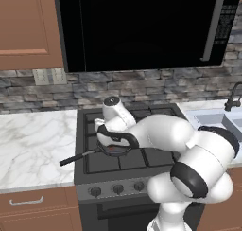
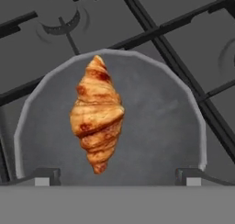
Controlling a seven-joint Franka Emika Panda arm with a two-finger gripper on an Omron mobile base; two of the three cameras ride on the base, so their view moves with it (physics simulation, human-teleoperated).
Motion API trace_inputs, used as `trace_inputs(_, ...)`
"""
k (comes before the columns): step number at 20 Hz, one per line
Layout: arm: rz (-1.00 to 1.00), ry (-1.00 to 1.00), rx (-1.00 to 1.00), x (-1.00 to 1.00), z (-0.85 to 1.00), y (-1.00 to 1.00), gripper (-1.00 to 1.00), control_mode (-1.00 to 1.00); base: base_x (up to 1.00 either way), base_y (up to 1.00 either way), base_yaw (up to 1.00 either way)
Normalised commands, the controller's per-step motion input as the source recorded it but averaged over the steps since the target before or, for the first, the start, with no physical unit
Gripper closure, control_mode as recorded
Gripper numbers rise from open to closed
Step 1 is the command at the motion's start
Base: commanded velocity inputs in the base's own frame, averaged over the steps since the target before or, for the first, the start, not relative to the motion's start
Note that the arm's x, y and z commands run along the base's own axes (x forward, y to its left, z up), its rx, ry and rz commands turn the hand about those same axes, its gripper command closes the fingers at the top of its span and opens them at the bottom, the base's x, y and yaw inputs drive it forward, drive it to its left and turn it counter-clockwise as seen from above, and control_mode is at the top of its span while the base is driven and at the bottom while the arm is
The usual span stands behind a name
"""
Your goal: Pick the croissant and place it on the pan. Then turn on the stove to warm the croissant.
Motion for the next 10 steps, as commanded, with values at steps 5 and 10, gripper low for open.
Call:
trace_inputs(5, 0.0, -0.03, 0.0, -0.51, 0.4, -0.08, -1.0, -1.0, 0.0, 0.0, 0.0)
trace_inputs(10, 0.0, -0.04, 0.0, -0.56, 0.38, -0.07, -1.0, -1.0, 0.0, 0.0, 0.0)
